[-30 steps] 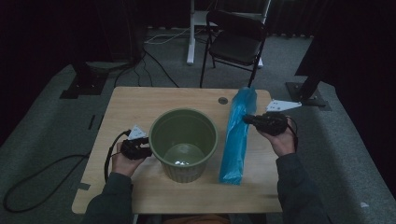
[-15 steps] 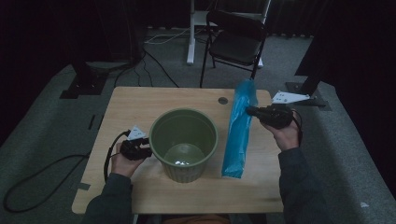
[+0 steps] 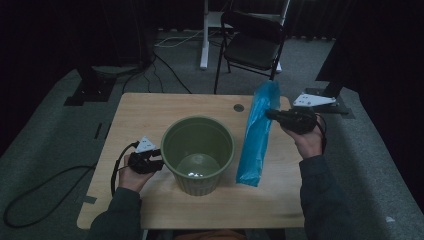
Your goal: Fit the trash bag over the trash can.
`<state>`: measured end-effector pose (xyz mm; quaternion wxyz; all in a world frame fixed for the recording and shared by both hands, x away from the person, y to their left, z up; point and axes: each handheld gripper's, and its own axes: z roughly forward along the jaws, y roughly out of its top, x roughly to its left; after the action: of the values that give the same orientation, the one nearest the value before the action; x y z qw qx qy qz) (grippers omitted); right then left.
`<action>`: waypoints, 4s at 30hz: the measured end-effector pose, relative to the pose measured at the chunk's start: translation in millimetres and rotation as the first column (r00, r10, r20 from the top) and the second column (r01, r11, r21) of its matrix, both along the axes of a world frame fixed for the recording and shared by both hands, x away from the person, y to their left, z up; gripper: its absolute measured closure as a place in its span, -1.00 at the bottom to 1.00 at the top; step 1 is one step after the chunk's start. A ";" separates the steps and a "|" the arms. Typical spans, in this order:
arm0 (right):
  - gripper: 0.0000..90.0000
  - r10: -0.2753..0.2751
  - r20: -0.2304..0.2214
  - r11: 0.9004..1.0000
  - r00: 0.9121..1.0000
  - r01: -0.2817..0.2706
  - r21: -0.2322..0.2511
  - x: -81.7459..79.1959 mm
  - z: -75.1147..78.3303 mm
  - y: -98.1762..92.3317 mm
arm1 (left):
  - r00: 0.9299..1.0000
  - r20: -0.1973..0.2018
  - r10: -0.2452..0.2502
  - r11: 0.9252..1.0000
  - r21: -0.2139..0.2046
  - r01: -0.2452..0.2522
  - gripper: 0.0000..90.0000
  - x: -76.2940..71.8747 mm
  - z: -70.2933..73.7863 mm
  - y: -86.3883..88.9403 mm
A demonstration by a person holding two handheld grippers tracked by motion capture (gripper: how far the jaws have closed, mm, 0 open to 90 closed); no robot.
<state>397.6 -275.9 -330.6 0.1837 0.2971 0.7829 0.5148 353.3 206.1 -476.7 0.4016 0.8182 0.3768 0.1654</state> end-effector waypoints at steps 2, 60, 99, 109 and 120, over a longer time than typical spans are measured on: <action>0.94 -0.002 0.002 1.000 1.000 0.002 0.001 0.0 1.3 -0.5 | 1.000 0.000 -0.003 1.000 0.001 0.003 0.19 0.6 -0.2 -2.4; 0.95 -0.045 0.045 0.998 0.998 0.043 0.049 16.9 56.6 47.6 | 0.999 0.033 -0.043 0.999 0.003 0.043 0.17 28.2 0.4 -47.4; 0.94 -0.033 0.008 0.999 0.999 0.033 -0.013 -3.0 6.1 79.0 | 0.998 0.034 -0.047 0.999 -0.011 0.048 0.15 26.4 0.0 -46.7; 0.93 0.019 -0.024 0.998 1.000 -0.020 -0.059 -20.5 -13.8 89.9 | 0.998 0.029 -0.048 0.999 -0.007 0.048 0.15 26.5 -0.8 -46.7; 0.93 0.070 -0.078 0.992 0.994 -0.078 -0.102 -25.0 -29.5 102.4 | 0.998 0.030 -0.049 0.999 -0.007 0.049 0.14 26.6 -0.8 -46.1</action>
<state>372.6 -173.5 -360.1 0.1505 0.2768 0.8256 0.4681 379.9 160.1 -477.5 0.4143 0.8230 0.3513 0.1662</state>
